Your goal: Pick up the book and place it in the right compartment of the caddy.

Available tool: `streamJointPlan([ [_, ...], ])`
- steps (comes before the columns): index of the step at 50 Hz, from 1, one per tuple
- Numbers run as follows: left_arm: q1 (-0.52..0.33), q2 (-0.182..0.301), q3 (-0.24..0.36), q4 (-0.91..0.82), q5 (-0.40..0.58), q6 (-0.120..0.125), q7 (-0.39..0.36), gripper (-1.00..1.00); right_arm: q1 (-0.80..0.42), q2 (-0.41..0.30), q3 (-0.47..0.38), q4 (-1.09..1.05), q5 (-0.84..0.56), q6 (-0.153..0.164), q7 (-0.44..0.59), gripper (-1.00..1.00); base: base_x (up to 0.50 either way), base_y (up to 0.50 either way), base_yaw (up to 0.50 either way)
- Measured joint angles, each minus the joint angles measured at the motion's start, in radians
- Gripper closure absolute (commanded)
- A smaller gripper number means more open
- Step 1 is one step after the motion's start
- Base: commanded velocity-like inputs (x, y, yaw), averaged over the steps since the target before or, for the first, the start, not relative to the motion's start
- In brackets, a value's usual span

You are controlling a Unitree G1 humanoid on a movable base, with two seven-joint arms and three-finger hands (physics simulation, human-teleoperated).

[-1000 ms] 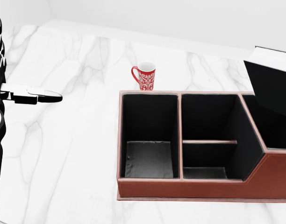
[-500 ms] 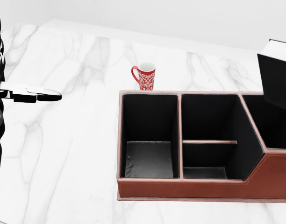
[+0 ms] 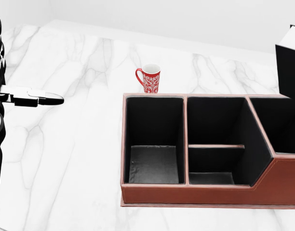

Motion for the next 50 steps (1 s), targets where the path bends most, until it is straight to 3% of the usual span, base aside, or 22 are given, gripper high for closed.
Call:
streamJointPlan([
  [24, 0.003, -0.001, -0.001, 0.006, 0.001, 0.0, 0.001, -1.0, 0.038, 0.035, -0.011, -0.07, 0.02, 0.0, 0.089, 1.0, 0.0, 0.0, 0.0],
  [50, 0.0, -0.001, -0.001, 0.018, 0.001, 0.0, 0.002, -1.0, 0.014, 0.034, 0.054, 0.143, -0.023, 0.0, 0.111, 1.0, 0.0, 0.0, 0.0],
])
